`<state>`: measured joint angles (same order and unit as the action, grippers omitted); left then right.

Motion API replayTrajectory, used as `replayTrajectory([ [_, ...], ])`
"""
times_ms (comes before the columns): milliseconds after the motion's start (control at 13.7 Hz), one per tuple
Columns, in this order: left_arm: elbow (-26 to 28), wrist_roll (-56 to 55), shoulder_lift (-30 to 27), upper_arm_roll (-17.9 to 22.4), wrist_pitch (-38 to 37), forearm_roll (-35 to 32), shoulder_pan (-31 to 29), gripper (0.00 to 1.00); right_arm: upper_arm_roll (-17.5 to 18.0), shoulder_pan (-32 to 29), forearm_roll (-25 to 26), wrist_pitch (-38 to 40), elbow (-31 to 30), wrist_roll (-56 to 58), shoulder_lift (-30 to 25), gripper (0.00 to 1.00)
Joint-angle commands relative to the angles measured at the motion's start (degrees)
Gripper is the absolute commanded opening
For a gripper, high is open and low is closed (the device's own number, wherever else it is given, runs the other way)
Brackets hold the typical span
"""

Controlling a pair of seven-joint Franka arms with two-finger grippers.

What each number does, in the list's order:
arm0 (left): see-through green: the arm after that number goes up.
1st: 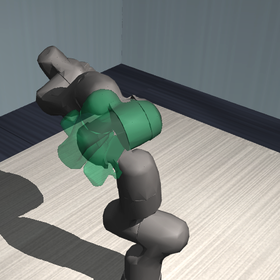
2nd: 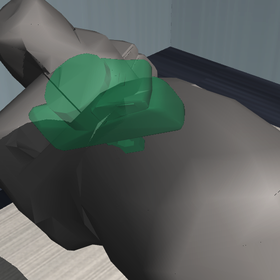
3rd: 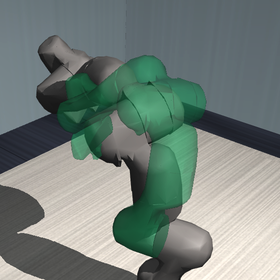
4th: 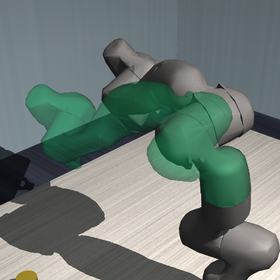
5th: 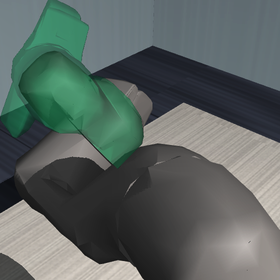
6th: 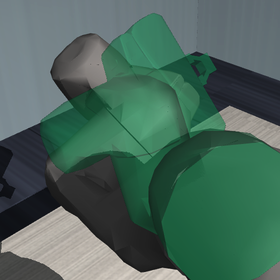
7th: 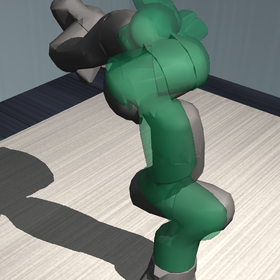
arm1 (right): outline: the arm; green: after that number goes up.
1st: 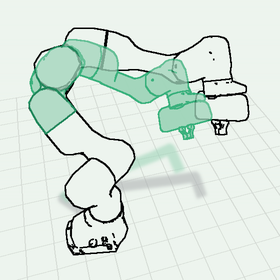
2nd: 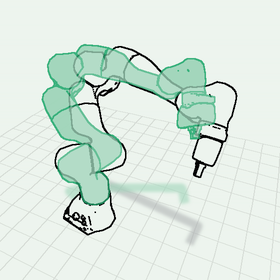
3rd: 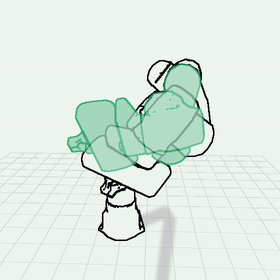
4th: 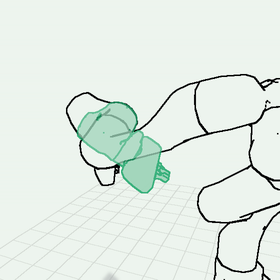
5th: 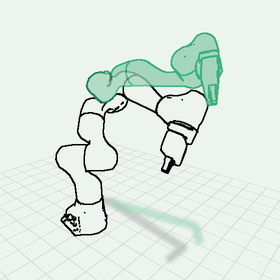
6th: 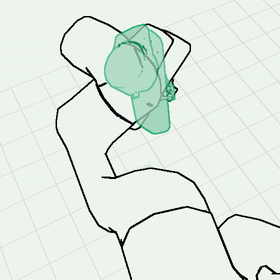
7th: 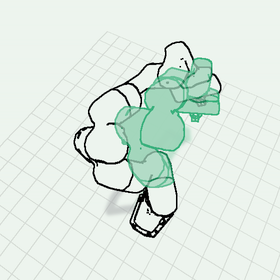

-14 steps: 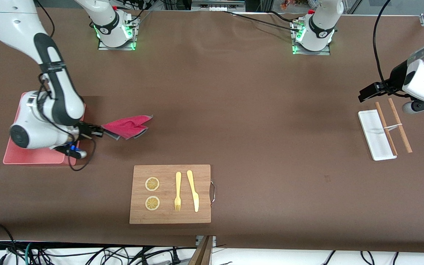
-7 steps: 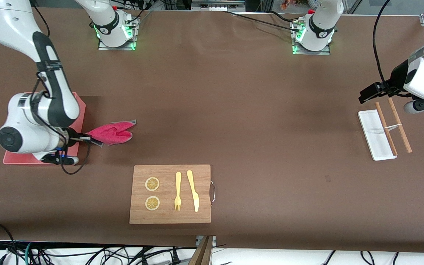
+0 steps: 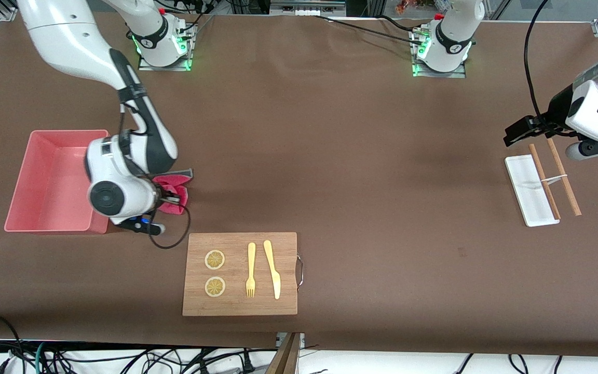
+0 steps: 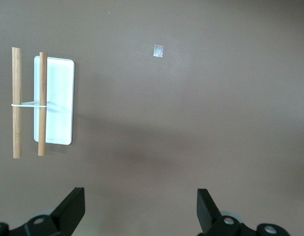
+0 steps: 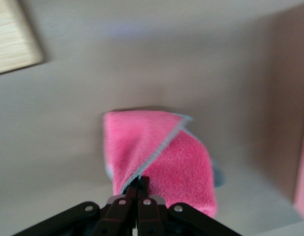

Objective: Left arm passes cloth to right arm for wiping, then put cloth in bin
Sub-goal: 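Sweep the held cloth across the table with the right gripper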

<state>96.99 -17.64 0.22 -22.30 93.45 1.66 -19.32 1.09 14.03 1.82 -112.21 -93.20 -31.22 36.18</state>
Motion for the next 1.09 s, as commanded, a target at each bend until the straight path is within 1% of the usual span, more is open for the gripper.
replayTrajectory([
  [0, -0.2, 2.4, -0.6, 15.2, -0.2, -1.8, 13.7, 1.00, 0.0, 5.1, 0.5, -2.2, 1.5, -11.2, 2.1, 0.00],
  [73, -0.4, 4.4, -0.6, 19.2, -0.3, -1.8, 17.1, 1.00, 0.0, 7.0, 0.5, -3.5, 1.5, -14.8, 2.5, 0.00],
  [146, -0.9, 5.3, -0.3, 19.9, -0.7, -1.8, 17.6, 1.00, 0.1, 9.0, 0.2, -4.9, 1.6, -18.6, 2.9, 0.00],
  [292, -0.7, 5.5, -0.5, 19.7, -0.5, -1.8, 17.6, 1.00, 0.2, 12.5, -2.3, -6.1, 3.1, -24.4, 3.4, 0.00],
  [584, -0.4, 5.4, 0.0, 19.7, -0.5, -1.8, 17.6, 1.00, 0.3, 17.0, -10.1, -5.9, 7.8, -32.1, 3.5, 0.00],
  [657, -0.5, 5.4, -0.1, 19.7, -0.5, -1.8, 17.6, 1.00, 0.3, 17.3, -11.1, -5.4, 8.6, -32.2, 3.4, 0.00],
  [729, -0.4, 5.5, -0.1, 19.7, -0.5, -1.8, 17.6, 1.00, 0.1, 16.6, -11.1, -5.2, 8.6, -31.5, 3.2, 0.00],
  [948, -1.2, 5.1, 0.3, 19.8, -0.4, -1.7, 17.6, 1.00, -0.2, 12.8, -10.4, -2.0, 7.9, -23.1, 3.7, 0.00],
  [1021, -2.4, 5.1, 0.7, 19.9, -0.5, -1.7, 17.6, 1.00, -0.3, 11.1, -10.4, 0.4, 7.9, -21.0, 3.6, 0.00],
])
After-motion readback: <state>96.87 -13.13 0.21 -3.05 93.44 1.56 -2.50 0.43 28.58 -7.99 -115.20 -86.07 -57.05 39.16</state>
